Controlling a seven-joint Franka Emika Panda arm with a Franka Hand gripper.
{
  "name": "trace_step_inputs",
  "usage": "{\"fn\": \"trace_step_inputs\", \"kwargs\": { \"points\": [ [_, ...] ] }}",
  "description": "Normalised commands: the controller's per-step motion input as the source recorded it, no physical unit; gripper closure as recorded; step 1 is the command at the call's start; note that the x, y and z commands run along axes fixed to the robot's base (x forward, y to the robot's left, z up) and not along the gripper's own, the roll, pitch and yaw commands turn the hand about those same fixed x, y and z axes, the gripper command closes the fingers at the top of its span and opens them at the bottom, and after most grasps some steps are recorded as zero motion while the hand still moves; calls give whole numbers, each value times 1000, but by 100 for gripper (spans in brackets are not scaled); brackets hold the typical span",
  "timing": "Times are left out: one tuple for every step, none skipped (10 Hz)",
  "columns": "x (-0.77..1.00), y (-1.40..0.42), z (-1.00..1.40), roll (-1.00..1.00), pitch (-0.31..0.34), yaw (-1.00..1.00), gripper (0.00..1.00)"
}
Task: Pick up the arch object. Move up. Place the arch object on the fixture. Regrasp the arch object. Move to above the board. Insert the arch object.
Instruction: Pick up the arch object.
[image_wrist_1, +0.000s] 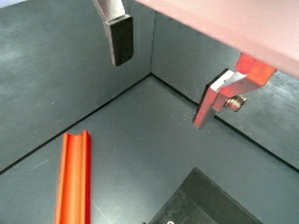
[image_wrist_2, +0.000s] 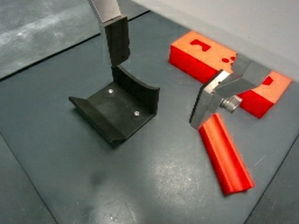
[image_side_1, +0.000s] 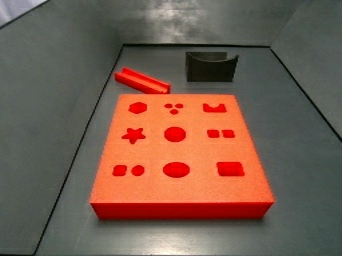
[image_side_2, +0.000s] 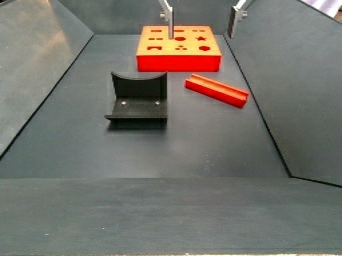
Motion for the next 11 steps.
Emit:
{"fn": "trace_step_inputs", "kwargs": {
  "points": [
    [-109, 0, 0, -19, -67, 0, 0],
    [-331, -377, -411, 80, -164, 269, 0],
    [-317, -497, -469, 206, -107, 417, 0],
    [-486, -560, -371, 323, -167, 454, 0],
    [-349, -517, -320, 63, 0, 603, 0],
    [-360, -386, -303, 61, 0, 749, 0],
    [-294, -420, -537, 131, -16, 754, 0],
    [-246, -463, -766, 130, -96, 643, 0],
    [-131, -283, -737, 44, -137, 451, 0],
    [-57, -166, -574, 9, -177, 289, 0],
    [-3, -194, -609, 36, -176, 251, 0]
  ]
}}
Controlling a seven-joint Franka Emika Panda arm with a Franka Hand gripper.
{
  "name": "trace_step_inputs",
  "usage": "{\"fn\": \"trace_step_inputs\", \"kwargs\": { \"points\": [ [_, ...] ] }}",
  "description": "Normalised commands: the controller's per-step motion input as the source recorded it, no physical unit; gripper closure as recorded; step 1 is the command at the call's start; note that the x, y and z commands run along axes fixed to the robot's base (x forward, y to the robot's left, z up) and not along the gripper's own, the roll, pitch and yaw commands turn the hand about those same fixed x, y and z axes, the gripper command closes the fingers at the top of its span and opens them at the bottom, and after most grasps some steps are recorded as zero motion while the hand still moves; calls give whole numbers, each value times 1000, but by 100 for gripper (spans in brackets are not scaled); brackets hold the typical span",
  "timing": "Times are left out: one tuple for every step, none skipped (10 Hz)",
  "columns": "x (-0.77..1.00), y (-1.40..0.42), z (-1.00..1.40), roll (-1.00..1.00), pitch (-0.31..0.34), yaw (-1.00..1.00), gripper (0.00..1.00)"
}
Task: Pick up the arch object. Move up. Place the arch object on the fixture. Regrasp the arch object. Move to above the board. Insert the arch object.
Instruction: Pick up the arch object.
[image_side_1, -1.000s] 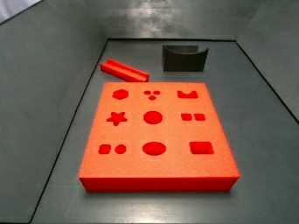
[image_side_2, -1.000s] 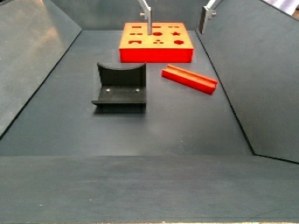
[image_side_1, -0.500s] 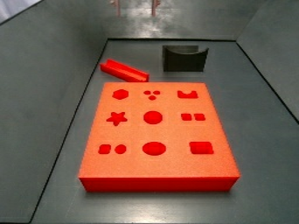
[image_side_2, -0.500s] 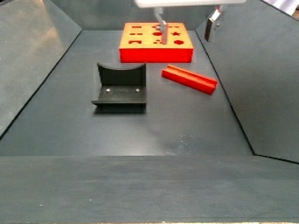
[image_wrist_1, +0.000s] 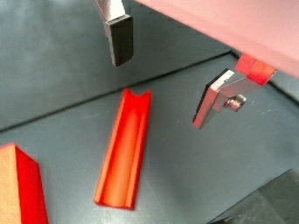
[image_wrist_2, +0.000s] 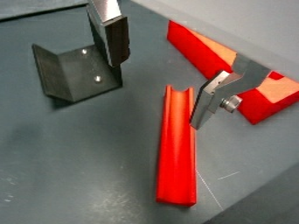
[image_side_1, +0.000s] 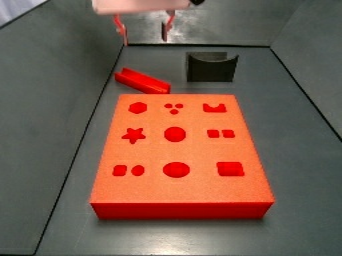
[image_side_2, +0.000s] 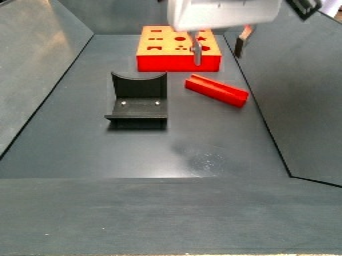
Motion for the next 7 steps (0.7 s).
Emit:
{"fn": "trace_step_inputs", "kwargs": {
  "points": [
    [0, -106, -609, 0, -163, 163, 0],
    [-69, -151, -651, 0, -239, 134, 0],
    [-26, -220, -711, 50, -243, 209, 0],
    [-80, -229, -649, 34, -277, 200, 0],
    [-129, -234, -637, 47, -293, 197, 0],
    [-60, -134, -557, 137, -306, 343, 0],
    [-51, -14, -377, 254, -280, 554, 0]
  ]
}}
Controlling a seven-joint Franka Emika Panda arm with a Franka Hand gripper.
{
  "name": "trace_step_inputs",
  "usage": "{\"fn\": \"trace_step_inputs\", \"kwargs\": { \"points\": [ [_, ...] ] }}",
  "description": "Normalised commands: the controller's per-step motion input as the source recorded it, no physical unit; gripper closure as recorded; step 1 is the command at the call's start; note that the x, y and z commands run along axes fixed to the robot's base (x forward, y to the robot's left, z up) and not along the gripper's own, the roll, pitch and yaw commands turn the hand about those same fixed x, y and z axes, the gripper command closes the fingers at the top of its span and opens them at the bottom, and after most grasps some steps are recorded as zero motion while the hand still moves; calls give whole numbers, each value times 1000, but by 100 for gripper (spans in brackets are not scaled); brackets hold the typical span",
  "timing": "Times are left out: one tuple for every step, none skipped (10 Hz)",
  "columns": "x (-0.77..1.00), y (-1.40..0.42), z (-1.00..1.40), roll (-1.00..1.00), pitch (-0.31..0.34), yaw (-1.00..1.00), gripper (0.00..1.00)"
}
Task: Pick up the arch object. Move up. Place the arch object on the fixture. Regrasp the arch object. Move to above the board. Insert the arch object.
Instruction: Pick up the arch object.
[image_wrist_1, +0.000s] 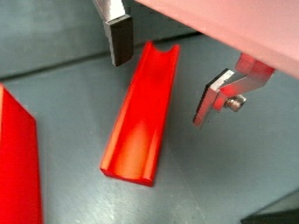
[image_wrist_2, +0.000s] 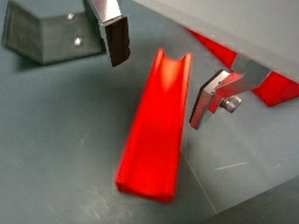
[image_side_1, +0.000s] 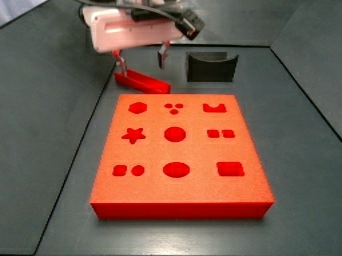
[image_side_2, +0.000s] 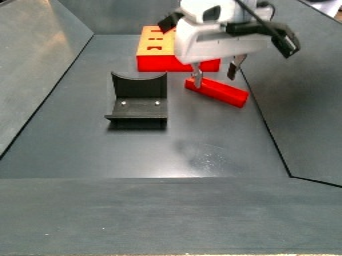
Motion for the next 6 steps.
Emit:
{"fn": "trace_step_inputs", "kwargs": {
  "points": [
    [-6, 0, -277, 283, -224, 771, 0],
    [-51, -40, -303, 253, -203, 626, 0],
    [-120, -77, -289, 214, -190, 460, 0],
    [-89, -63, -191, 223, -164, 434, 0],
    [-60, -49, -186, 221, -149, 394, 0],
    [-9, -74, -143, 201, -109, 286, 0]
  ]
}}
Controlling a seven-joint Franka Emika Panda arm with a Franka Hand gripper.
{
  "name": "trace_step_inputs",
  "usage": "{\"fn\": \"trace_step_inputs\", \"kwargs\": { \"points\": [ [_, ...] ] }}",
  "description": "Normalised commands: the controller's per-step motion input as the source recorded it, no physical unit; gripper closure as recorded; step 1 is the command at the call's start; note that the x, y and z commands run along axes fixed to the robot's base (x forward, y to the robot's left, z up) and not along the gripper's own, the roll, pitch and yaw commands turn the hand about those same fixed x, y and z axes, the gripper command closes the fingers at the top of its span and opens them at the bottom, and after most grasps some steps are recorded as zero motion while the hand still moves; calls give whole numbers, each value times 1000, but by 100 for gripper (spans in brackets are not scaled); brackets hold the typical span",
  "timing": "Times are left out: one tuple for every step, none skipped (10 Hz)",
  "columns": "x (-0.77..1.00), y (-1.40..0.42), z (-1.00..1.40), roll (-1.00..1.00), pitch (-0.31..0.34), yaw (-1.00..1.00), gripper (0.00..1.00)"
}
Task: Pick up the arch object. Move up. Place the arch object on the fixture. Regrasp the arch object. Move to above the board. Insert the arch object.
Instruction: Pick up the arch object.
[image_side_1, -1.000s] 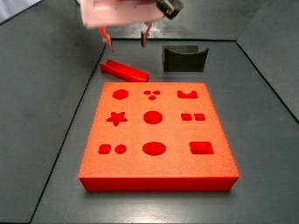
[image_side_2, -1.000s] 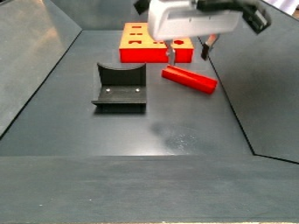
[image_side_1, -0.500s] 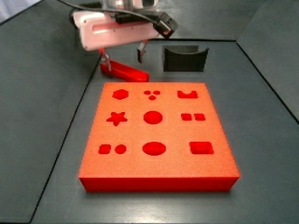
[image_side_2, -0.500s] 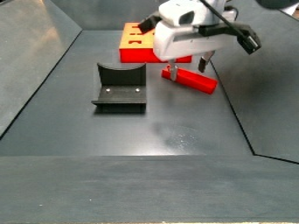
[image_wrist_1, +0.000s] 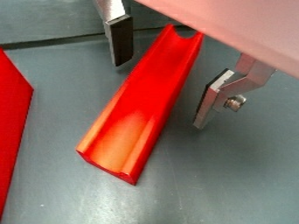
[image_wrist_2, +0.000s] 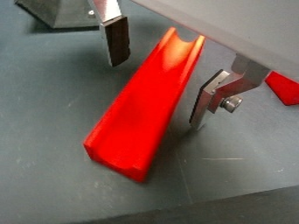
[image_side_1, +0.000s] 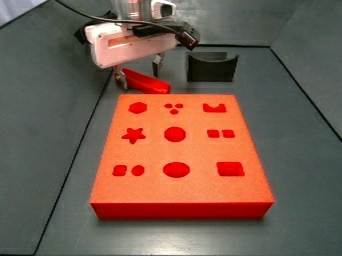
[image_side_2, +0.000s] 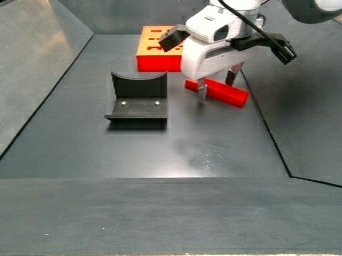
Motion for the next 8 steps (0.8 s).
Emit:
{"fn": "trace_step_inputs", "kwargs": {
  "points": [
    [-283, -306, -86, 283, -219, 83, 0],
    [-377, -323, -229, 340, -291, 83, 0],
    [-203, -131, -137, 206, -144, 17, 0],
    [-31, 0, 0, 0, 0, 0, 0],
    [-46, 0, -14, 0, -90, 0, 0],
    [0, 0, 0, 0, 0, 0, 0],
    [0, 0, 0, 0, 0, 0, 100],
    [0, 0, 0, 0, 0, 0, 100]
  ]
}}
